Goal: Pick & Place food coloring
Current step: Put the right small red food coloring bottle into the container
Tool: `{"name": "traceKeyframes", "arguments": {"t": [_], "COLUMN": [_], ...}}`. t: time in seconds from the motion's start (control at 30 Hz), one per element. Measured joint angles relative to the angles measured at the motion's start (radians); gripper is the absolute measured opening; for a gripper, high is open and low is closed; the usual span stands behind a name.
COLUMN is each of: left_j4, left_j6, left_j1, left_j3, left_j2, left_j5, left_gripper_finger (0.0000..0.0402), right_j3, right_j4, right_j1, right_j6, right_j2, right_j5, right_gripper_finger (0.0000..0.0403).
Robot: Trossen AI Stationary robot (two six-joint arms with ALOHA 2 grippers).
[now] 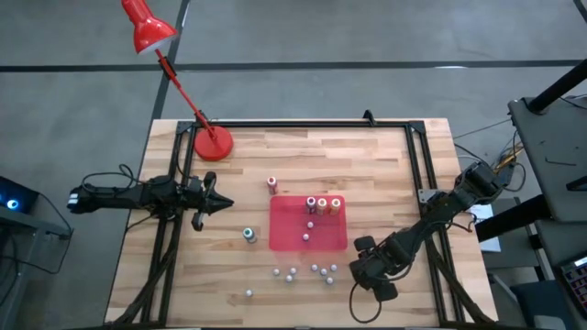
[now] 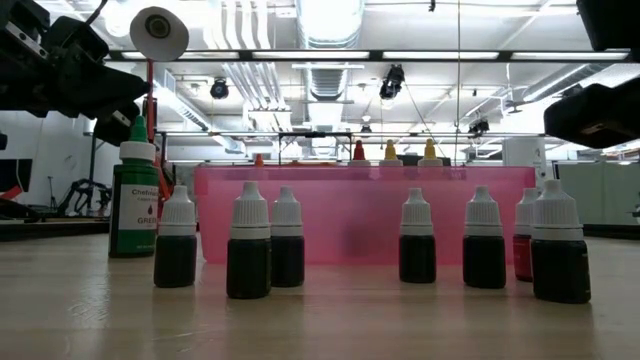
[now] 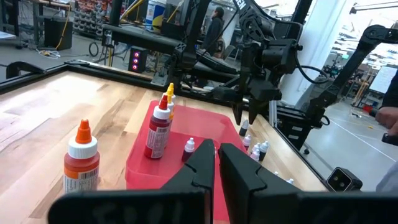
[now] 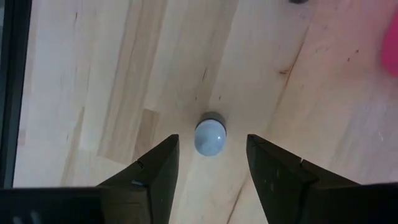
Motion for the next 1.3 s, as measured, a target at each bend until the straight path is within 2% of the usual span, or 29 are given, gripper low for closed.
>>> {"name": "traceKeyframes", "arguments": {"t": [0.77,0.93,1.3], "left_j4": [0.000,0.000,0.000], "left_j6": [0.000,0.000,0.000], "left_j1": [0.000,0.000,0.000], "left_j3": [0.000,0.000,0.000], "left_j2": [0.000,0.000,0.000], "left_j5": [0.000,0.000,0.000], "left_gripper_finger": [0.0000,0.0000,0.0000], "right_j3": [-0.019,-0.021,-0.029], "right_j4": [0.052,0.051,0.060], "right_j1": [0.000,0.000,0.000], "right_j6": [-0.007,-0.014,-0.018], "right_j2": [0.000,0.000,0.000], "right_j5": [-0.002,-0.005,-0.005], "right_gripper_finger": [0.0177,0.0153,0.0071]}}
